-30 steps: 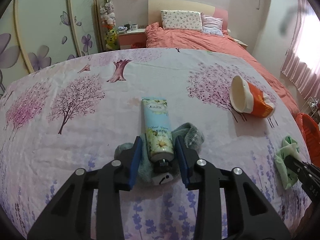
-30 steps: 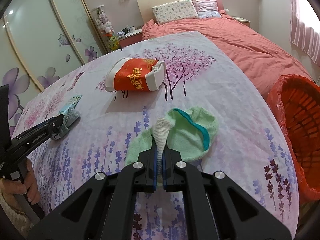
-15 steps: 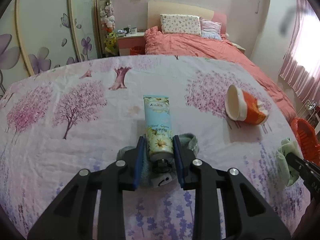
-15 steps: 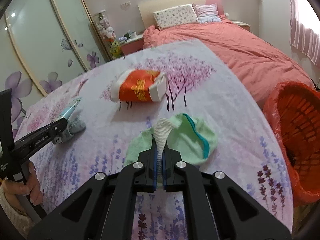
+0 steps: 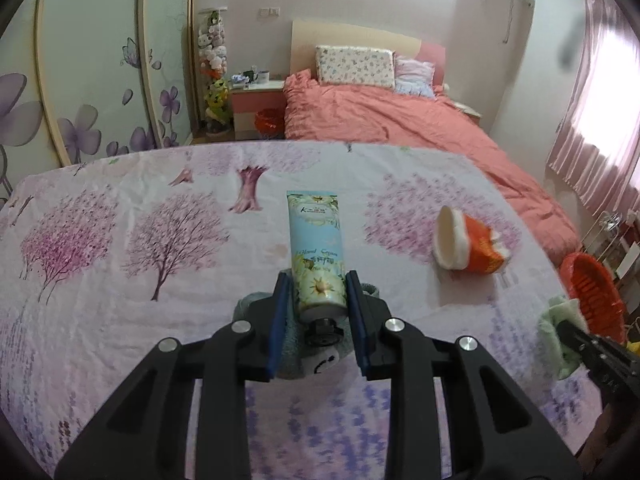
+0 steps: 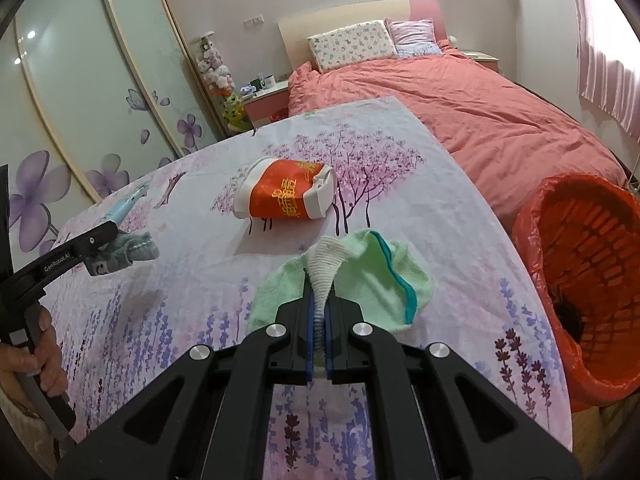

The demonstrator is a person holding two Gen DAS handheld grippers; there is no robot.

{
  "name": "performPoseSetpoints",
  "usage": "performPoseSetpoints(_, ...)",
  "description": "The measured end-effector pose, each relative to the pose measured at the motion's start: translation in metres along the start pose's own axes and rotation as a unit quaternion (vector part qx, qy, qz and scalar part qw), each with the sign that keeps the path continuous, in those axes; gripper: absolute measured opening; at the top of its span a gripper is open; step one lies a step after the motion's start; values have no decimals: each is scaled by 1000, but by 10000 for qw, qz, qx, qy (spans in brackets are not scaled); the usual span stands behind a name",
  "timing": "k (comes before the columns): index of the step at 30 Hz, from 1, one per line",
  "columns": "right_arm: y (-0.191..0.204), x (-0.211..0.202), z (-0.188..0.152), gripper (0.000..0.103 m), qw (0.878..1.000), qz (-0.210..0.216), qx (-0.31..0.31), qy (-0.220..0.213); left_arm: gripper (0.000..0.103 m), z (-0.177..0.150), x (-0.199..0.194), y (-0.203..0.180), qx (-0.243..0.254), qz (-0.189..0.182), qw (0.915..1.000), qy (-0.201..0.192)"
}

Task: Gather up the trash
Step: 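Lift the cream tube with the left tool, leaving the grey sock on the bed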

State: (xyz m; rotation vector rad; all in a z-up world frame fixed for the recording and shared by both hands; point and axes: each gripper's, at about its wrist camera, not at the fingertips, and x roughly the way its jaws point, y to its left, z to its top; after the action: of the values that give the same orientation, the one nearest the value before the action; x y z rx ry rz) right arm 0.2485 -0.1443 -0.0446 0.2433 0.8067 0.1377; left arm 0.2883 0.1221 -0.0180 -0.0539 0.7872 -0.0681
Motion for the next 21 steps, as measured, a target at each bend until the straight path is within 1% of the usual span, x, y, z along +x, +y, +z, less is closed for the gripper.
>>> performPoseSetpoints(4, 0, 5, -4, 4, 10000, -15, -5, 82, 29, -12, 15, 16, -192, 143, 9993, 270)
performPoseSetpoints(6, -1, 5, -6, 4, 9999, -17, -7, 102, 31, -14, 15, 22, -273, 179, 9991, 276)
performPoseSetpoints(7, -2, 5, -6, 4, 9999, -18, -6, 109, 33, -14, 14, 23, -282, 194, 9991, 238)
performPoseSetpoints(9, -2, 7, -5, 4, 9999, -20, -2, 116, 43, -11, 11, 25, -265, 242, 9992, 177)
performPoseSetpoints(10, -3, 7, -6, 4, 9999, -19, 2, 116, 44, -7, 9, 24, -240, 271, 9993, 113)
performPoseSetpoints(14, -3, 9, -5, 4, 9999, -11, 18, 124, 45, 1, 14, 22, -193, 298, 9993, 138)
performPoseSetpoints(17, -2, 11, -7, 4, 9999, -5, 10, 154, 45, -2, 29, 20, -77, 442, 9984, 330)
performPoseSetpoints(21, -2, 14, -9, 4, 9998, -9, -11, 202, 45, -9, 50, 19, -84, 588, 9965, 582)
